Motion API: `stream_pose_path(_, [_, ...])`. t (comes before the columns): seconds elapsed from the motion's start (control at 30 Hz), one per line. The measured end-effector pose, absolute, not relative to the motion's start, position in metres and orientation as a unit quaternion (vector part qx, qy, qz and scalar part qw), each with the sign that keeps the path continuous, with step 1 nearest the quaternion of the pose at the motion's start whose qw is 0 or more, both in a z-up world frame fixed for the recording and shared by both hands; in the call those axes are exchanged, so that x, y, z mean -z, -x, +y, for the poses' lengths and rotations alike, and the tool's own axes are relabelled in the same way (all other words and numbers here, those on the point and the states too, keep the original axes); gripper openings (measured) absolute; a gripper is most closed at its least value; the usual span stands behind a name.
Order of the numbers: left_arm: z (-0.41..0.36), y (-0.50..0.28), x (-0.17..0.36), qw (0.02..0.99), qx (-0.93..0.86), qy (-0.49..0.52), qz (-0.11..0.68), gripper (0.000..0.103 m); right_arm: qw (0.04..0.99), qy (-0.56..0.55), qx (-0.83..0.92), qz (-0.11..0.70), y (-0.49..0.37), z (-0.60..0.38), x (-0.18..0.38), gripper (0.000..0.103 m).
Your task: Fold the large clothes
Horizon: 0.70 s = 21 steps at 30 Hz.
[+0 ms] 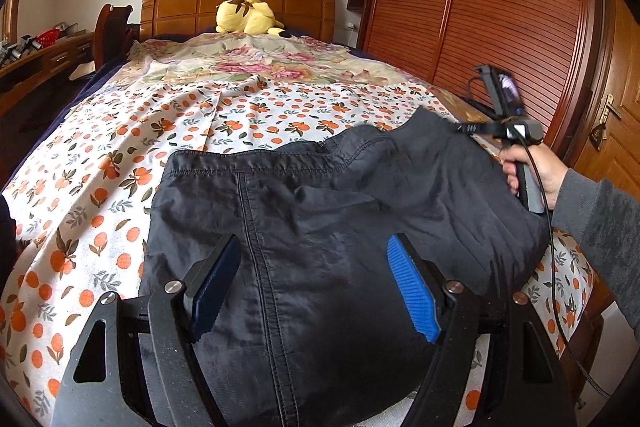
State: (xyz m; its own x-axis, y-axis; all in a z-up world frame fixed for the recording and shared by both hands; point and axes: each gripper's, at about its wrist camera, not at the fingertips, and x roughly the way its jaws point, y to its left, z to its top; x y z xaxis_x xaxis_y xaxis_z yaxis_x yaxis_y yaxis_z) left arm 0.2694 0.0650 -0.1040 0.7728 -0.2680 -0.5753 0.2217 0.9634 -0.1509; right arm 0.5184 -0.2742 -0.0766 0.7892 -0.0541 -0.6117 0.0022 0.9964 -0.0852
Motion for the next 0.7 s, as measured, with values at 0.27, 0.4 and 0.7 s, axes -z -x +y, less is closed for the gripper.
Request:
stream_pose_path(0.27, [0.073,-0.265,0.098,0.943,0.127,0.043,0.304,0.077,0.929,0.062,0.05,0.361,-0.527,-0.275,0.085,0.031])
stream_pose_path(0.4, [0.082,-0.263,0.094,0.946,0.118,0.045,0.299,0.077,0.932,0.081,-0.001,0.352,-0.517,-0.245,0.077,0.04])
stream_pose_path(0.7, [0.119,-0.256,0.086,0.952,0.087,0.064,0.287,0.077,0.908,0.099,-0.164,0.371,-0.503,-0.124,0.083,0.043])
